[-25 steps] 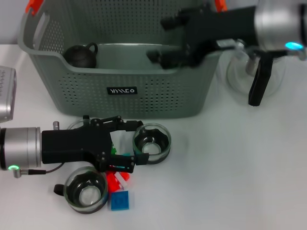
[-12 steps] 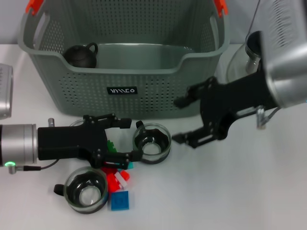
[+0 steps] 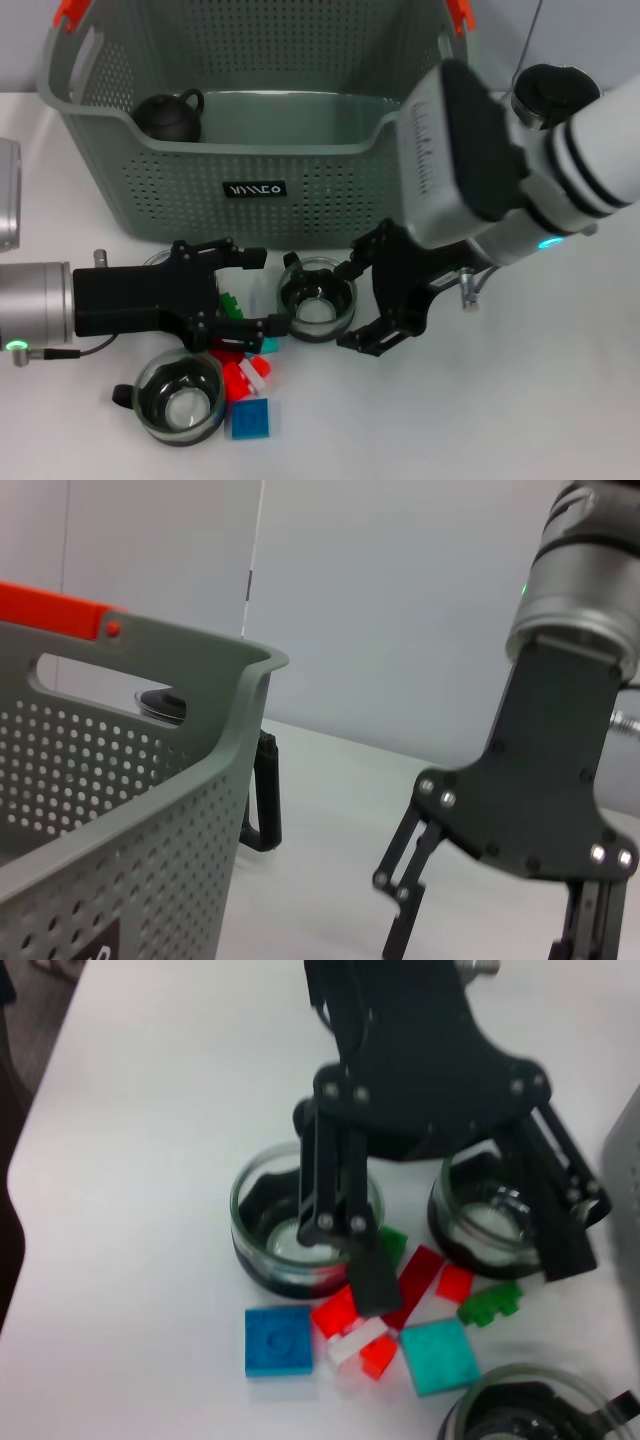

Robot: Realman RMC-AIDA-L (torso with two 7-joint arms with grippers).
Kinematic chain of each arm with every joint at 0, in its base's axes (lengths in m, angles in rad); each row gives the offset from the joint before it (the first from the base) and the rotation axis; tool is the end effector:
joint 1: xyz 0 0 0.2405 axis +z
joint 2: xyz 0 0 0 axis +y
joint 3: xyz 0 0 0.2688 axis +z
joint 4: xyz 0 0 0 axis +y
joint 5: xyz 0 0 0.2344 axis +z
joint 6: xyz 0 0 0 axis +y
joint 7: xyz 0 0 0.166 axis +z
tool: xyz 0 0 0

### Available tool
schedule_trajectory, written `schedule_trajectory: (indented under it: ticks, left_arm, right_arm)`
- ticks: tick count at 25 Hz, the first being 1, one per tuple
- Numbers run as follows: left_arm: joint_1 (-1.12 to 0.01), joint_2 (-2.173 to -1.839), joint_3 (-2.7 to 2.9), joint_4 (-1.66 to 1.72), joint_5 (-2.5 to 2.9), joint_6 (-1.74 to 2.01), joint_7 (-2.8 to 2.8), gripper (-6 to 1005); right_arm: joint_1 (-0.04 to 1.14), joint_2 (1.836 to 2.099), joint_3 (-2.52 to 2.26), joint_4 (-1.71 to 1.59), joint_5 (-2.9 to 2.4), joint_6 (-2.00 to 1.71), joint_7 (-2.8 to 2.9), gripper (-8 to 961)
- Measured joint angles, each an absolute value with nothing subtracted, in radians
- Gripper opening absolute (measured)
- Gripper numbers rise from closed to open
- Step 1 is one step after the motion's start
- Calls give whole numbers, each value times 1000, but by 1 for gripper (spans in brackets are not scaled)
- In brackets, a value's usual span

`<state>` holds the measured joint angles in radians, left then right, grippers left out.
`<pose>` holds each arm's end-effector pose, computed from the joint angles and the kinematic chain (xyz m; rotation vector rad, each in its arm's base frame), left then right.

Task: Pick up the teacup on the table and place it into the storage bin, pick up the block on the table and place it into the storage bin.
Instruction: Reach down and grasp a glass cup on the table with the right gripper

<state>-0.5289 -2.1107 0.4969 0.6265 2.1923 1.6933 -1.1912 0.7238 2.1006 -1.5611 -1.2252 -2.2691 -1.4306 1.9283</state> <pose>-0.2886 0.3314 -0.0345 -2.8087 -0.4805 -0.7220 0.1100 0.3745 -0.0966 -3.0756 -0.1382 -0.2854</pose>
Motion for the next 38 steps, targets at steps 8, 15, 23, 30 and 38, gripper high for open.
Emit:
schedule_trajectory:
  ticks: [8, 15, 23, 30, 38]
  left_arm:
    - [-523, -2111, 491, 627, 2192, 1693, -1191, 901]
    - [-523, -2111, 489, 627, 2192, 1693, -1190, 901]
    - [-518, -2112, 489, 627, 2192, 1693, -1190, 900]
    - [-516, -2114, 491, 626, 2192, 1693, -1190, 899]
    - [-509, -2116, 492, 625, 2192, 1693, -1190, 898]
  right_arm:
    - [797, 2104, -1677, -1082, -2282, -1304, 1948, 791]
    - [812, 2109, -1806, -1020, -2284, -1152, 1962, 790]
    - [824, 2112, -1872, -959, -2278, -1096, 1980, 778]
    - [828, 2112, -1896, -949, -2275, -1091, 2008, 749]
    - [828, 2109, -1898, -969, -2275, -1118, 2052, 684]
